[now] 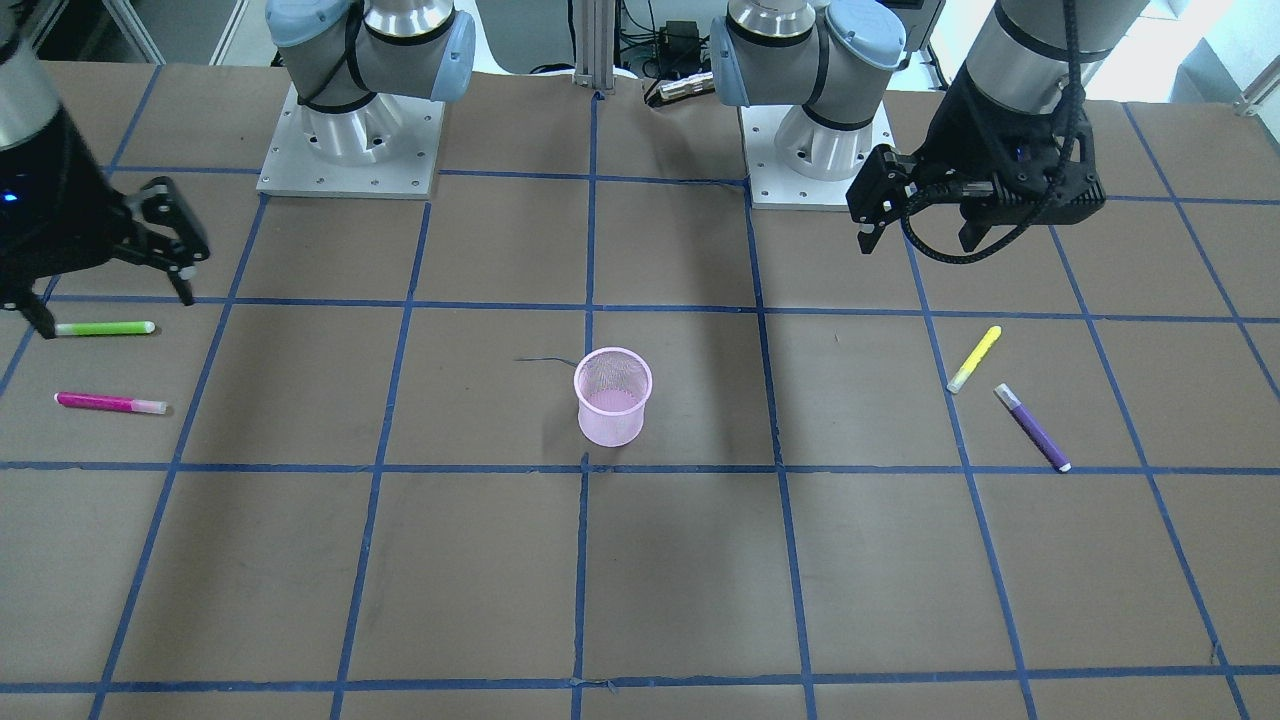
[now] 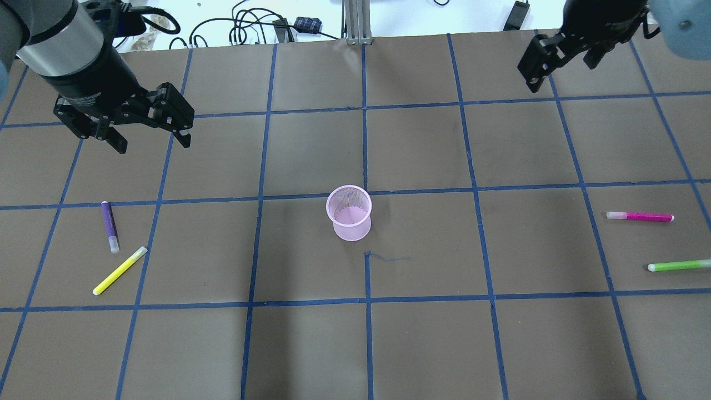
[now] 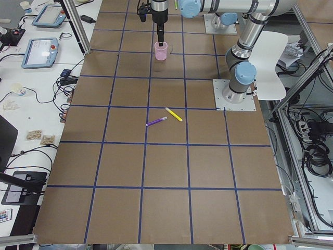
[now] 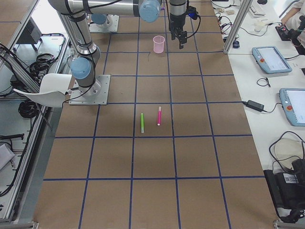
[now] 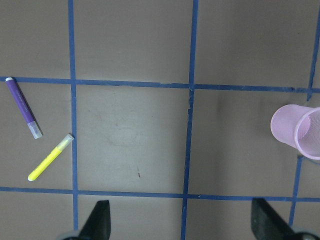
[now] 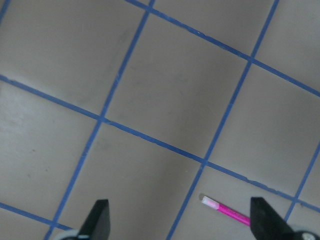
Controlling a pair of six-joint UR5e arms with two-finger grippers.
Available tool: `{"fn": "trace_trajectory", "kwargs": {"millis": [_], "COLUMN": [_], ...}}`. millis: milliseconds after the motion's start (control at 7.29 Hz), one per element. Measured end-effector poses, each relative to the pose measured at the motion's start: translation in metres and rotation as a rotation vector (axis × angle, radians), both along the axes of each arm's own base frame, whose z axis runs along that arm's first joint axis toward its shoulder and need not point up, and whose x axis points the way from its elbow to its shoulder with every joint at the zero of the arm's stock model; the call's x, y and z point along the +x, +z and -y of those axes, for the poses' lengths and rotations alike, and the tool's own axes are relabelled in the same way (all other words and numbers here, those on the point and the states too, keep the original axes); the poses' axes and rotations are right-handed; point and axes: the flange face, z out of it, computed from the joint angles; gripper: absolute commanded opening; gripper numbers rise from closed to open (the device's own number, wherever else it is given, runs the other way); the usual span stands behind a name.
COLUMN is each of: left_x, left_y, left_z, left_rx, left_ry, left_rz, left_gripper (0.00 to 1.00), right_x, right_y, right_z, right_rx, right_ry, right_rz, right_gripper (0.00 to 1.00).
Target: Insert purple and pink pens into pink cup
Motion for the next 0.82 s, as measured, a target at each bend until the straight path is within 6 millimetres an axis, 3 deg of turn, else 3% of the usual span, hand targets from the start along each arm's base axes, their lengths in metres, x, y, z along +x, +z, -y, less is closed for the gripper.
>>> {"fn": "trace_trajectory", "kwargs": {"millis": [275,412,686,824], "left_x": [0.01,0.023,0.063,0.089], "left_y": [0.0,-0.001,-0.012,-0.022], "left_z": [0.005,0.009,0.024,0.033], "left_rx": [-0.012,-0.012,-0.025,-0.015], "left_ry": [0.02,0.043,0.112,0.156], "left_rz": [0.0,0.006,0.021,0.026], "left_gripper": [1.0,1.0,1.0,1.0], "right_x": [-0.078,-0.101,-0.147,-0.178], "right_y": [-0.009,-0.015,-0.042,-0.067], "right_z": [0.0,-0.002,-0.012,-0.024], "right_rx": [0.018,0.011,-0.009,-0.015], "right_ry": [0.207,0.352,0.634,0.689], "right_rz": [0.042,0.072,0.13,0.178], "right_gripper": [1.0,1.0,1.0,1.0]}}
